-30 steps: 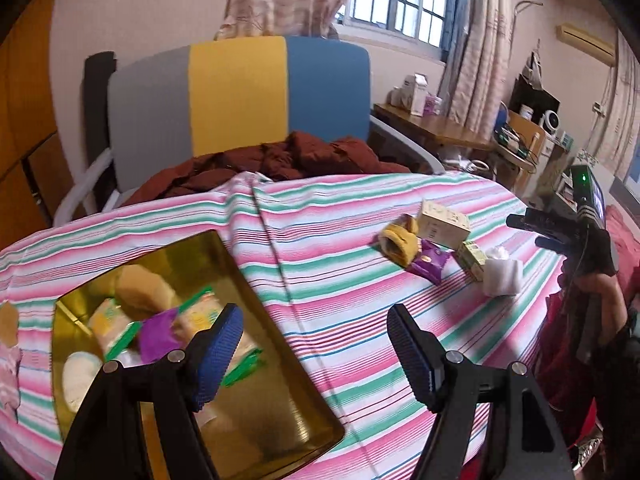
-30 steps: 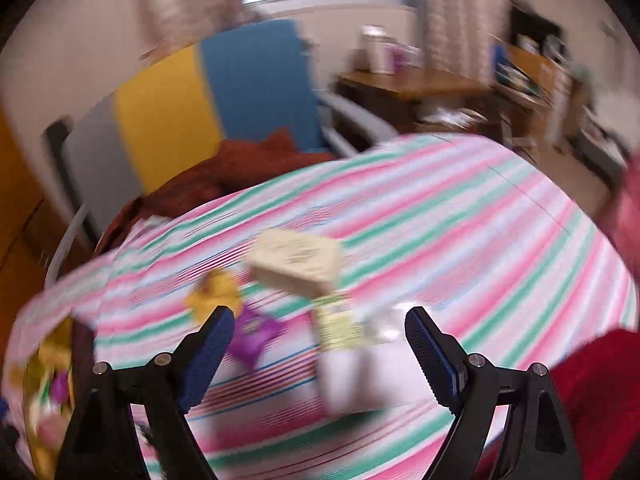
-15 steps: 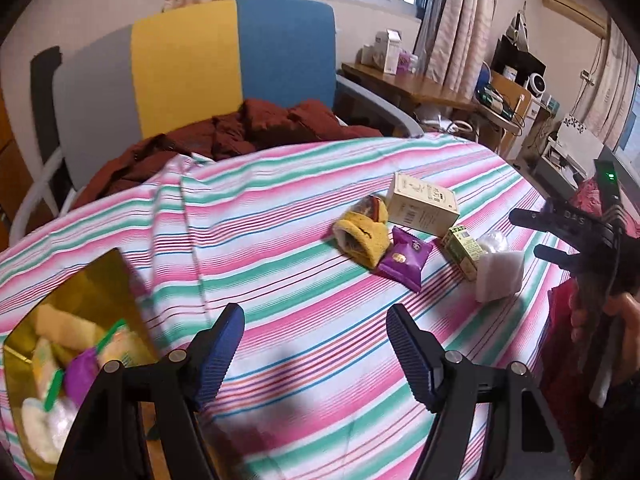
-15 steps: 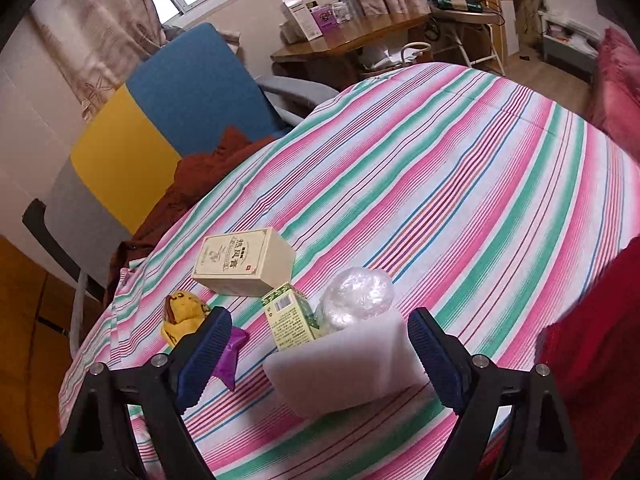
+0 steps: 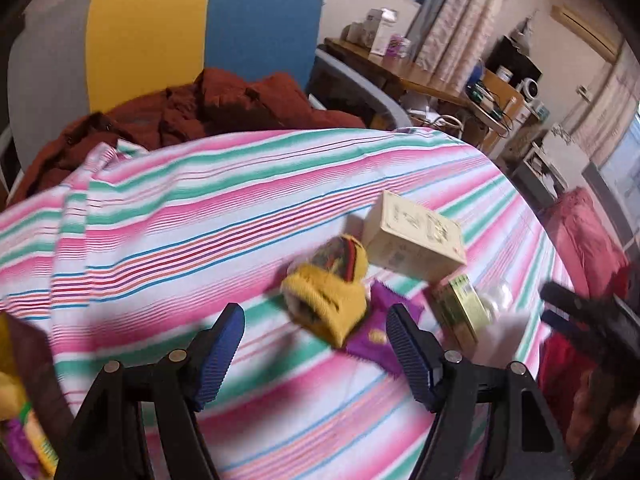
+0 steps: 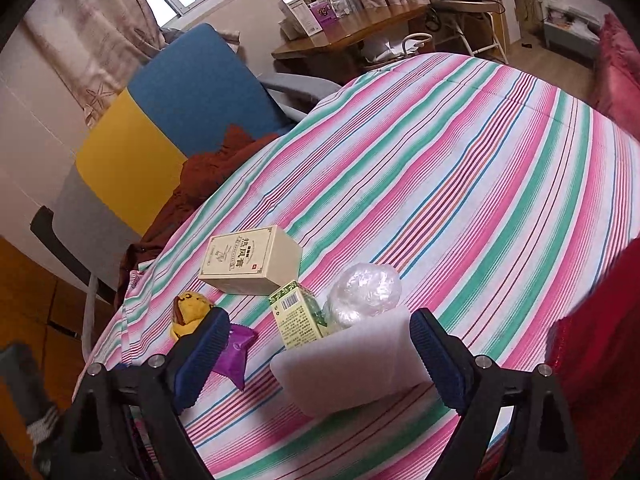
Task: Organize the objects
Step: 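Grasp the yellow knit sock with left tool while right tool grasps the white foam block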
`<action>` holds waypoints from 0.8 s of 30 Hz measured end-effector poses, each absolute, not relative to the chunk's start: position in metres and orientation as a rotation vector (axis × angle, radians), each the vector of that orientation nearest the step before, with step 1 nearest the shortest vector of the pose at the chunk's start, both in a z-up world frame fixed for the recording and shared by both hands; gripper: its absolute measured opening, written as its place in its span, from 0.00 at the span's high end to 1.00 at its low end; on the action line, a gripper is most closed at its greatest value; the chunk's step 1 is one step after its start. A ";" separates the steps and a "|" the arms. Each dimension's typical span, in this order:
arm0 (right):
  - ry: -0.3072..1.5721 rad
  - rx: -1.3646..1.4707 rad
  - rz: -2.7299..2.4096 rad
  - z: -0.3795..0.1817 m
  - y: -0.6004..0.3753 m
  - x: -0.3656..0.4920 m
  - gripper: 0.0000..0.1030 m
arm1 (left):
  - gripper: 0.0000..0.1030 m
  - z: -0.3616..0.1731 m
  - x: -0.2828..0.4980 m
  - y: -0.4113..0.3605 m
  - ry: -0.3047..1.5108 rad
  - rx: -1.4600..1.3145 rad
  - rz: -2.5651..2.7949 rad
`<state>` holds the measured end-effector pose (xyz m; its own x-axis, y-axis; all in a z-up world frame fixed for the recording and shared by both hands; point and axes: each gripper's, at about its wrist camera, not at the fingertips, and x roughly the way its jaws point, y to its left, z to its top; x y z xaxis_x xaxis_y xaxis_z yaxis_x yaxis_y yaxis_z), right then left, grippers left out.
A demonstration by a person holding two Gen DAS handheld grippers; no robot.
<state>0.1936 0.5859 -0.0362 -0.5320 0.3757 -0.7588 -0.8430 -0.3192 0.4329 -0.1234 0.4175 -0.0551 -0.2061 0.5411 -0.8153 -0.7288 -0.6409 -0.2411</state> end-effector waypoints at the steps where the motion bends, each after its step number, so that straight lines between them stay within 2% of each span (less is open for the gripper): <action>1: 1.081 -0.694 1.935 -0.037 0.586 0.194 0.10 | 0.28 -0.058 -0.126 0.422 0.250 -1.201 1.936; 12: 1.140 -0.632 1.894 -0.038 0.593 0.204 0.10 | 0.28 -0.095 -0.146 0.463 0.262 -1.296 1.895; 14: 1.159 -0.618 1.878 -0.039 0.596 0.208 0.10 | 0.30 -0.105 -0.152 0.458 0.212 -1.340 1.880; 16: 1.177 -0.610 1.861 -0.041 0.598 0.210 0.08 | 0.41 -0.105 -0.153 0.451 0.188 -1.324 1.887; 19: 1.178 -0.631 1.856 -0.043 0.599 0.206 0.08 | 0.52 -0.104 -0.149 0.443 0.206 -1.331 1.887; 24: 1.182 -0.678 1.851 -0.048 0.601 0.199 0.08 | 0.57 -0.102 -0.135 0.422 0.218 -1.334 1.923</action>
